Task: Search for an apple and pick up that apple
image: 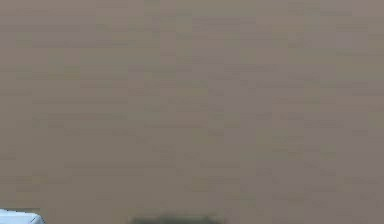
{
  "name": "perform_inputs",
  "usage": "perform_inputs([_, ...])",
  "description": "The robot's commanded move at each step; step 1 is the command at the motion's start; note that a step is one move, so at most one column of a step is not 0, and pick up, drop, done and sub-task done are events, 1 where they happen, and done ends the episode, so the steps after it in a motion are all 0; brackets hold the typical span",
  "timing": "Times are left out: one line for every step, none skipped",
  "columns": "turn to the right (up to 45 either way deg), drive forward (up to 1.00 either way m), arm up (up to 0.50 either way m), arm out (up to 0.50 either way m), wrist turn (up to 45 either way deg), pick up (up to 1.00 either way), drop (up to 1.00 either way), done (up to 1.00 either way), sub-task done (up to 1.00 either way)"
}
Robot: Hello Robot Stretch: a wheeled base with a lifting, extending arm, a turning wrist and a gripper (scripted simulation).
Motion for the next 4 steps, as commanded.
perform_inputs([0.0,0.00,-0.10,0.00,0.0,0.00,0.00,0.00,0.00])
perform_inputs([0.0,0.00,0.00,0.00,0.0,1.00,0.00,0.00,0.00])
perform_inputs([0.0,0.00,0.10,0.00,0.0,0.00,0.00,0.00,0.00])
perform_inputs([0.0,0.00,0.00,0.00,0.0,0.00,0.00,1.00,0.00])
